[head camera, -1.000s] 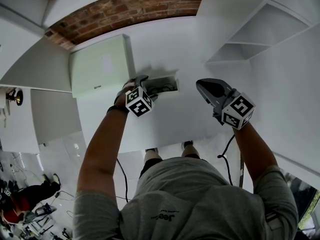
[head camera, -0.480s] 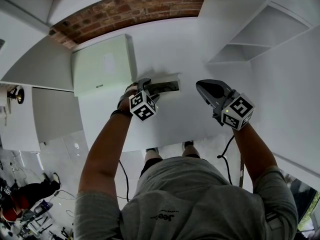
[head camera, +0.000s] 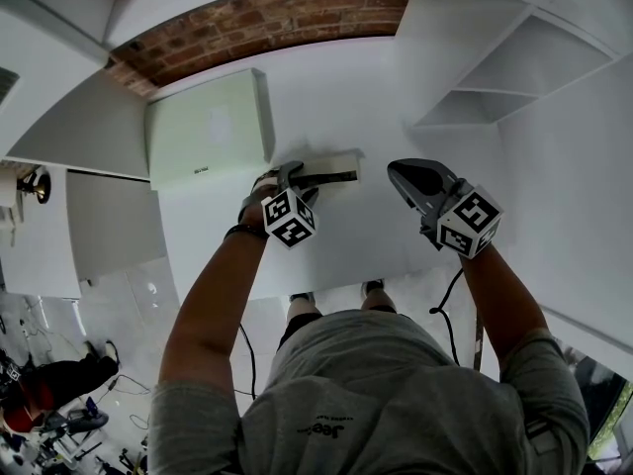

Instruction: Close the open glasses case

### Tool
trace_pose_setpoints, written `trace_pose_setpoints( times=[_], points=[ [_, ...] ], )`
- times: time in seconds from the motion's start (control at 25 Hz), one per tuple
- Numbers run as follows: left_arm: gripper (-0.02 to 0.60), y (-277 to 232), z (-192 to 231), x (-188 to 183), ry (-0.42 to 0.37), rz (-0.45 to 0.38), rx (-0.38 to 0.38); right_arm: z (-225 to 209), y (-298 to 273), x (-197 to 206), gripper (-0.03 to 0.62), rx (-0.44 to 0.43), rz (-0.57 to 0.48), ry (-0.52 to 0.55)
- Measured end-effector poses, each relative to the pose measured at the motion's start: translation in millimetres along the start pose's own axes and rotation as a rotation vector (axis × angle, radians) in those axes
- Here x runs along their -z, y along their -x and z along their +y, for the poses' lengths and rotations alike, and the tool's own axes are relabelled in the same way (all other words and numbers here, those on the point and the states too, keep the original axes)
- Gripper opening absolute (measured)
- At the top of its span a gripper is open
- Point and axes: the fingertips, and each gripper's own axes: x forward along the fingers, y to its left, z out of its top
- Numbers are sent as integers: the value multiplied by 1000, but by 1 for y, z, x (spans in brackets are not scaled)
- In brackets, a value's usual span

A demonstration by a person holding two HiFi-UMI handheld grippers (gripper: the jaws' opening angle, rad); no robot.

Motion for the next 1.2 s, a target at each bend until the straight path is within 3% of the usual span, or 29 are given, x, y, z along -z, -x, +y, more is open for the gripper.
trace_pose_setpoints(
  times=[0.2,0.32,0.76,0.96,1.2],
  points=[
    [224,4,-5,4,-34,11,2,4,-1,-3,9,-5,2,3],
    [145,7,-19,9,-43,27,71,5,-1,-3,9,-8,-2,2],
    [163,7,-23,9,-18,38,93,10,2,-5,9,-6,-10,6],
    [229,10,-30,9,-7,32,141,13,6,-11,9,-2,-20,11],
    [249,35,-25,-4,79,-52,143,18,10,-21,9,7,-26,21]
  ],
)
